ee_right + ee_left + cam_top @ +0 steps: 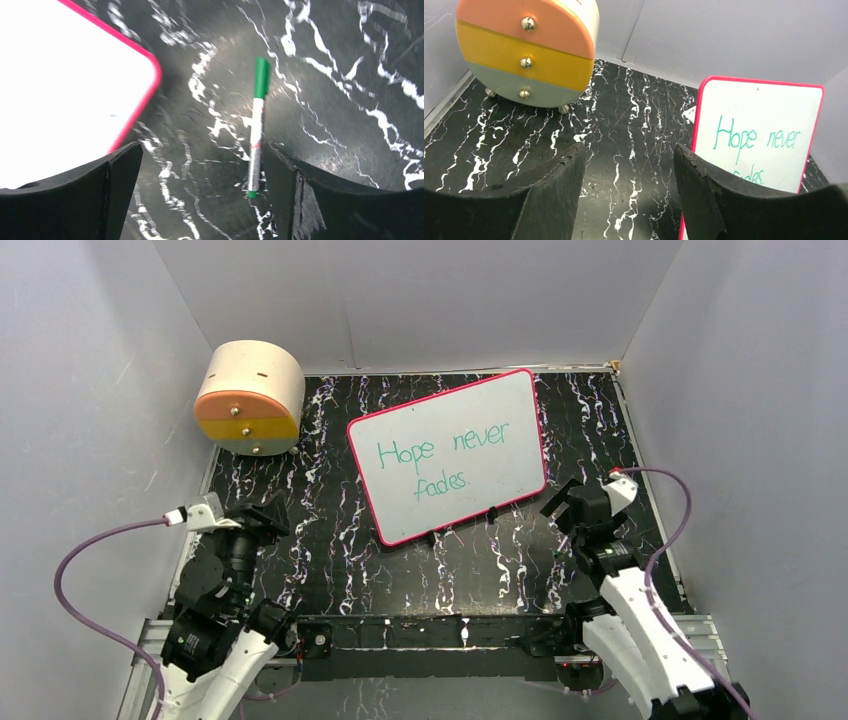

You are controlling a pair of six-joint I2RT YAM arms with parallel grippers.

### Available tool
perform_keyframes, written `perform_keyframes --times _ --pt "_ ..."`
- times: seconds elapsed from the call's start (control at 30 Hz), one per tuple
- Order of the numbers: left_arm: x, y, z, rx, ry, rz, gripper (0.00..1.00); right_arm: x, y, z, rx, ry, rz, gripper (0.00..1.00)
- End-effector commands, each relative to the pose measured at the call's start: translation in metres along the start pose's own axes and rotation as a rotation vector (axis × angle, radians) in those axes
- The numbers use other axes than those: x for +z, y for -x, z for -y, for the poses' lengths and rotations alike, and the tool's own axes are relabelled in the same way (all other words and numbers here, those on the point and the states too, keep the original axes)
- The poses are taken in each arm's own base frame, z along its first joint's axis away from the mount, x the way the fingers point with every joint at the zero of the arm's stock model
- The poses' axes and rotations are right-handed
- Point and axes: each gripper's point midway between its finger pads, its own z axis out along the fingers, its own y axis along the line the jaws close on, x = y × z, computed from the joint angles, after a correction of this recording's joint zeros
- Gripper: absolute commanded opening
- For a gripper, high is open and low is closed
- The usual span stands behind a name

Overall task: Write a sentence on the whiteboard
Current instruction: Place the whiteboard marker at the center of the board, then reset both arms

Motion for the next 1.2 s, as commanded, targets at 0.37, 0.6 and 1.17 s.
perform_keyframes --times 0.37,0.6,1.17 --pt "-0.026 0.037 0.003 -0.007 -0.054 0.07 0.63 -0.172 0.145 -0.052 -0.318 0.482 0.514 0.99" --pt "-0.025 0.026 0.004 0.018 -0.072 0.05 0.63 -0.177 0.148 -0.034 -0.302 0.464 0.64 0.99" --pt "-0.018 0.019 0.004 0.005 -0.069 0.057 0.63 -0.172 0.141 -0.038 -0.312 0.48 0.622 0.99"
